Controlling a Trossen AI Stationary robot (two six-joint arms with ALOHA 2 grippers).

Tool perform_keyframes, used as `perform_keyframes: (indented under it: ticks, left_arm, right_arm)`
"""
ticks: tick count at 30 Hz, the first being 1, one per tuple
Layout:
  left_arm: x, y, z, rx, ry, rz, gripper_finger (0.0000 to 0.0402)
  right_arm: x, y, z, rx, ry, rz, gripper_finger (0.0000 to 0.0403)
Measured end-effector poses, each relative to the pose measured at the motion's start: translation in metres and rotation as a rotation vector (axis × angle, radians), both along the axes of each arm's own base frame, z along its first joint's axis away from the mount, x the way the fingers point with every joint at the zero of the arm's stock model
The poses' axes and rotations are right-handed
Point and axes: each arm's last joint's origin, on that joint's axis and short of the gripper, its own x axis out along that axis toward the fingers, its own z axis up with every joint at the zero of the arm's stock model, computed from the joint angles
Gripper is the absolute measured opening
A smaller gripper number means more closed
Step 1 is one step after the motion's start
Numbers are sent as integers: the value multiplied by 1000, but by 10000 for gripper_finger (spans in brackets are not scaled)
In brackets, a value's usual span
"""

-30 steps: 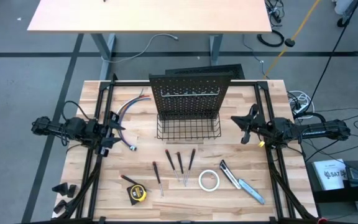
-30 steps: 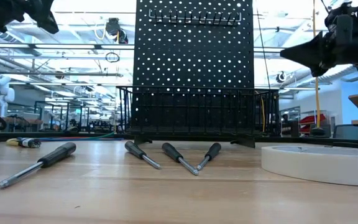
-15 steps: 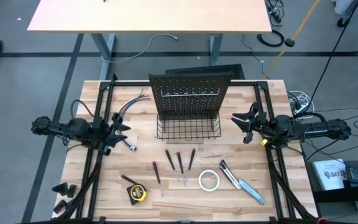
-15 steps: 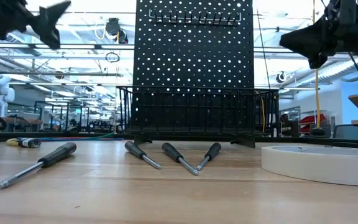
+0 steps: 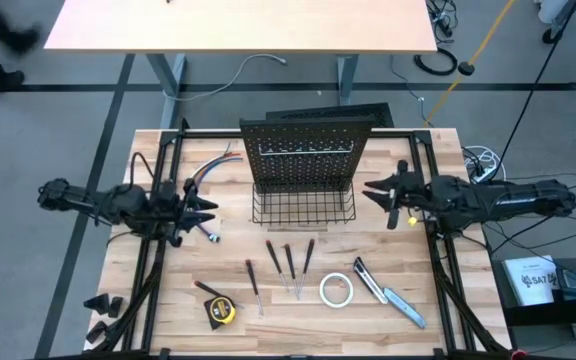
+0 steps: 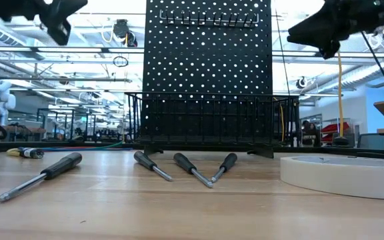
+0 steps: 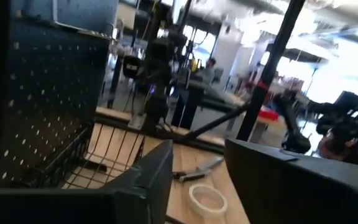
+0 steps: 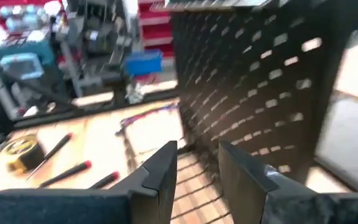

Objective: Hang tools onto peg board
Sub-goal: Put the black cutter into the wire basket on the pegboard

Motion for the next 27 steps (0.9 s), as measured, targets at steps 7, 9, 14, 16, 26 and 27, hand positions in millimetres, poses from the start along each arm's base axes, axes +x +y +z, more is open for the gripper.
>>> perform_keyframes:
  ticks: [7,9,14,16,26,27]
  left_arm:
    - [20,-8,25,52,127,-43,101]
    - [26,-11,28,75,159,-58,84]
    - [36,-19,28,184,194,-92,41]
    - [38,-19,27,210,205,-77,25]
    - [56,-30,20,267,213,-62,5]
    - [58,-33,20,275,207,-74,5]
  right_arm:
    - [25,14,28,171,116,173,110]
    - [32,21,34,209,149,223,110]
    - [52,44,38,288,210,327,109]
    - [58,53,34,342,250,338,109]
    - [84,107,7,599,546,355,109]
    - [87,112,5,601,569,355,109]
